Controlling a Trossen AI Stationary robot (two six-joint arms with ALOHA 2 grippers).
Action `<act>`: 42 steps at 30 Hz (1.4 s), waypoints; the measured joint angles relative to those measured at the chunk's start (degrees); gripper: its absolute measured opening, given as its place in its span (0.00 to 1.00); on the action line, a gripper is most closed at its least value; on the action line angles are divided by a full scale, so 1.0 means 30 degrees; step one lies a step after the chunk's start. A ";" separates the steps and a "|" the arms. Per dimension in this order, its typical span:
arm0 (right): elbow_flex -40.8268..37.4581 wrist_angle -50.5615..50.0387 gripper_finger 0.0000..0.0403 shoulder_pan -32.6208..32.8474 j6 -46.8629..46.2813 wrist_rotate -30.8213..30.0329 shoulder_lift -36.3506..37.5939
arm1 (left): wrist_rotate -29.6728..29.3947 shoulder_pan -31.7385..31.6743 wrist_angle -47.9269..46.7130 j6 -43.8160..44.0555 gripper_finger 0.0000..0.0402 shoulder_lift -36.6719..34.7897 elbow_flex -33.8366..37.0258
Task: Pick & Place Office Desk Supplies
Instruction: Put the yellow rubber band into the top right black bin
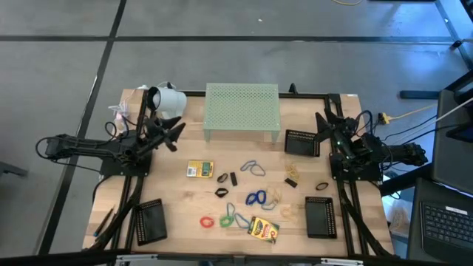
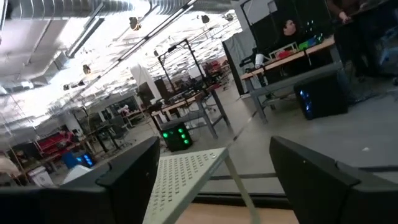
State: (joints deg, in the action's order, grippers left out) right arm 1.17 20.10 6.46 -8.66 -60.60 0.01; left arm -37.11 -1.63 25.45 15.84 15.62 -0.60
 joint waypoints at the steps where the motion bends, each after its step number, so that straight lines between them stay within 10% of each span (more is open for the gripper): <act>1: -0.0003 0.0000 0.76 -0.0002 -0.0099 -0.0007 0.0000 | -0.0252 0.0000 0.0000 -0.0362 0.52 0.0007 0.0007; 21: 0.0000 0.0000 0.76 -0.0002 0.1177 -0.3446 0.0000 | -0.3544 0.0006 0.0007 -0.5016 0.52 0.0003 0.0003; 32: -0.0003 -0.0146 0.74 0.0006 0.3055 0.1318 0.0000 | -0.5430 0.0002 0.0012 -0.5706 0.52 0.0005 0.0000; 42: -0.0006 -0.0137 0.49 0.0004 0.3116 0.2055 0.0000 | -0.6033 0.0007 0.0007 -0.4327 0.52 0.0007 0.0005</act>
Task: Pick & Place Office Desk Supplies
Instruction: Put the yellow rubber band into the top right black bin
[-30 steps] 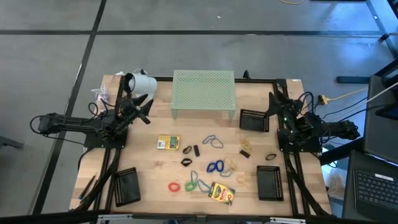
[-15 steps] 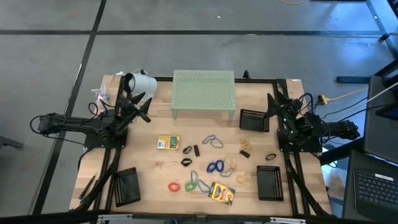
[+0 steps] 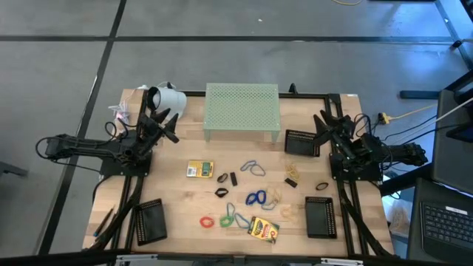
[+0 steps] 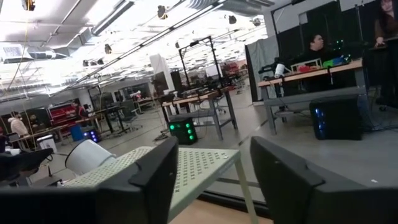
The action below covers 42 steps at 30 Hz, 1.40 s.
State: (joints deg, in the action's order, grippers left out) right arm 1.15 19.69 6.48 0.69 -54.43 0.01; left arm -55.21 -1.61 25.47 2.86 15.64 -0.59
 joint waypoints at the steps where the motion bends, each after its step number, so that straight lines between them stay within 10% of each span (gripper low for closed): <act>1: 0.0002 0.0065 0.47 -0.0013 0.0000 0.0000 0.0000 | -0.0350 -0.0006 0.0000 -0.0114 0.52 -0.0003 -0.0002; 42: 0.0749 -0.0053 0.42 -0.0019 -0.0514 0.1362 -0.0733 | 0.2671 0.0000 -0.0461 -0.1161 0.49 0.3181 -0.2681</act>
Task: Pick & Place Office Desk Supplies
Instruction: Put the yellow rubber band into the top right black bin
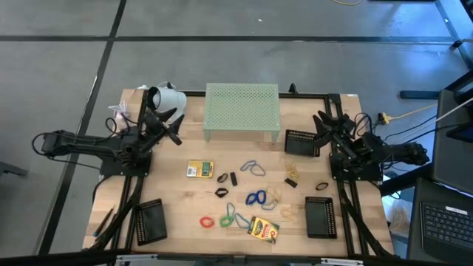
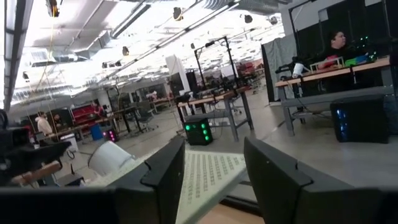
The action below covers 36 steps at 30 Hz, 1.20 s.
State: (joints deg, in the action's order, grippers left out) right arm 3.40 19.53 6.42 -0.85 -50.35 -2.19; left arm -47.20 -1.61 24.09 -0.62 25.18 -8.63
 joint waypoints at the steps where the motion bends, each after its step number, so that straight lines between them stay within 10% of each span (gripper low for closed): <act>1: 0.0282 -0.0109 0.42 -0.0002 0.0009 0.0010 -0.0198 | 0.0000 0.0000 -0.0322 0.0000 0.49 0.0497 -0.0396; 19: 0.9372 -1.2730 0.42 0.0006 -0.5058 0.2804 -0.9970 | 0.1726 0.0000 -0.0515 0.4524 0.49 0.6161 -0.1936; 30: 1.2597 -1.9129 0.42 0.0091 -0.8634 1.4369 -1.5700 | 0.1719 0.0000 -0.0362 0.4510 0.49 0.6283 -0.1936; 36: 1.2604 -1.9789 0.42 0.0136 -1.0095 1.6373 -1.7595 | 0.1712 0.0000 -0.0369 0.4466 0.49 0.6283 -0.1936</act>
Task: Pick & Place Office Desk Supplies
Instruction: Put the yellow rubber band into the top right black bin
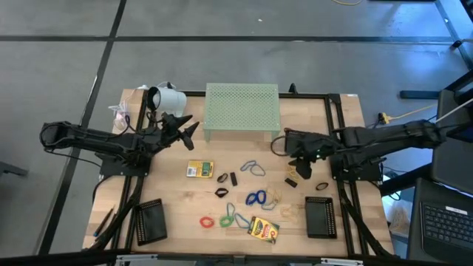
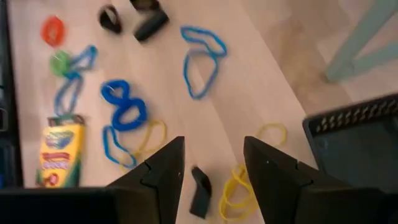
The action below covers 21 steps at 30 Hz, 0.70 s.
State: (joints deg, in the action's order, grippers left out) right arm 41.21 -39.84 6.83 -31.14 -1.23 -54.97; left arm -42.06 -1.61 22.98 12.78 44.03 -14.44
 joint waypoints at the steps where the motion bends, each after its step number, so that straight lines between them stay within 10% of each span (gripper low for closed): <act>1: 0.0000 -0.0250 0.42 0.0000 0.0009 0.0005 -0.0259 | 0.0000 0.0000 0.0000 0.0000 0.49 0.0000 0.0000; 21: -0.0495 -0.1613 0.42 0.1357 0.3114 0.0058 -0.4545 | 0.0066 0.0000 -0.0159 -0.0510 0.49 0.0000 0.0000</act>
State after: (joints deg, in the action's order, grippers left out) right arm 39.72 -44.68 10.90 -21.80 -1.05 -68.61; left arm -41.87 -1.61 22.51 11.25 44.03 -14.44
